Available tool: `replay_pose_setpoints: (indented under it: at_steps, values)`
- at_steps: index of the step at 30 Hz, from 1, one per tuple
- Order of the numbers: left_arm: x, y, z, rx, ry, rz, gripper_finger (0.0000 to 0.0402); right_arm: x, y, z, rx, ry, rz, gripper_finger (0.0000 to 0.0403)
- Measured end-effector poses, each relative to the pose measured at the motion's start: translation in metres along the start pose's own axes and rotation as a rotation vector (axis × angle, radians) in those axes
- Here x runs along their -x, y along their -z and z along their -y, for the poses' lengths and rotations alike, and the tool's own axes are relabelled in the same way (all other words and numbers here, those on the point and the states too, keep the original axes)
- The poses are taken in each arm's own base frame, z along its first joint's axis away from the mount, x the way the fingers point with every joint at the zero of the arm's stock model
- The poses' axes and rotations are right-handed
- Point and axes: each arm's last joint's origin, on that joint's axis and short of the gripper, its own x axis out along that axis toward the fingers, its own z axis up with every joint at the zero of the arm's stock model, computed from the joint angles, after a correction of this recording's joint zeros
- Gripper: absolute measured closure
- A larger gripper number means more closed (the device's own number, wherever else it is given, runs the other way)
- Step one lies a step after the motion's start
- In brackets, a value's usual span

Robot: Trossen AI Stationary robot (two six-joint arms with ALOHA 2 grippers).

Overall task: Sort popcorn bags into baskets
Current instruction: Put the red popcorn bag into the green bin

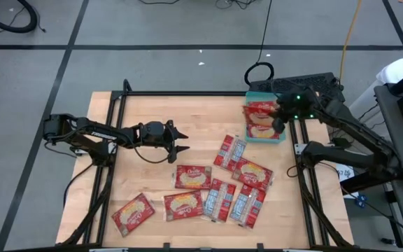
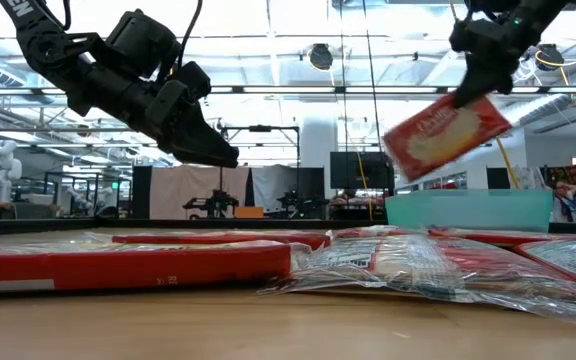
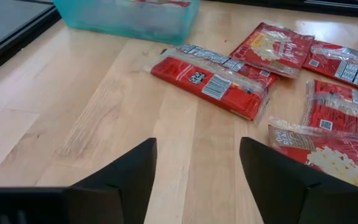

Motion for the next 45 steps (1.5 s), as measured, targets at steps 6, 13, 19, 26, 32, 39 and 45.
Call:
replay_pose_setpoints:
  at_steps: [6, 13, 19, 26, 32, 39, 45]
  values:
    - [0.0, 0.0, 0.0, 0.019, 0.0, 0.0, 0.0198, -0.002, 0.008, 0.01, -0.088, 0.047, -0.111, 0.0391]
    - [0.0, 0.0, 0.0, 0.017, 0.0, 0.0, 0.0221, -0.018, 0.01, 0.017, -0.155, 0.06, -0.178, 0.039]
    - [0.0, 0.0, 0.0, 0.033, 0.001, -0.001, 0.0233, -0.039, 0.02, 0.023, -0.216, -0.029, -0.225, 0.039]
    - [0.0, 0.0, 0.001, 0.036, 0.006, -0.003, 0.0237, -0.04, 0.023, 0.028, -0.249, -0.078, -0.225, 0.039]
    - [0.0, 0.0, 0.002, 0.034, 0.007, -0.003, 0.0227, -0.047, 0.026, 0.032, -0.241, -0.071, -0.258, 0.0387]
    - [0.0, 0.0, 0.002, 0.034, 0.007, -0.002, 0.0231, -0.054, 0.03, 0.035, -0.214, -0.004, -0.269, 0.034]
    - [0.0, 0.0, 0.001, 0.024, 0.006, -0.001, 0.0242, -0.055, 0.025, 0.036, -0.176, 0.009, -0.218, 0.0287]
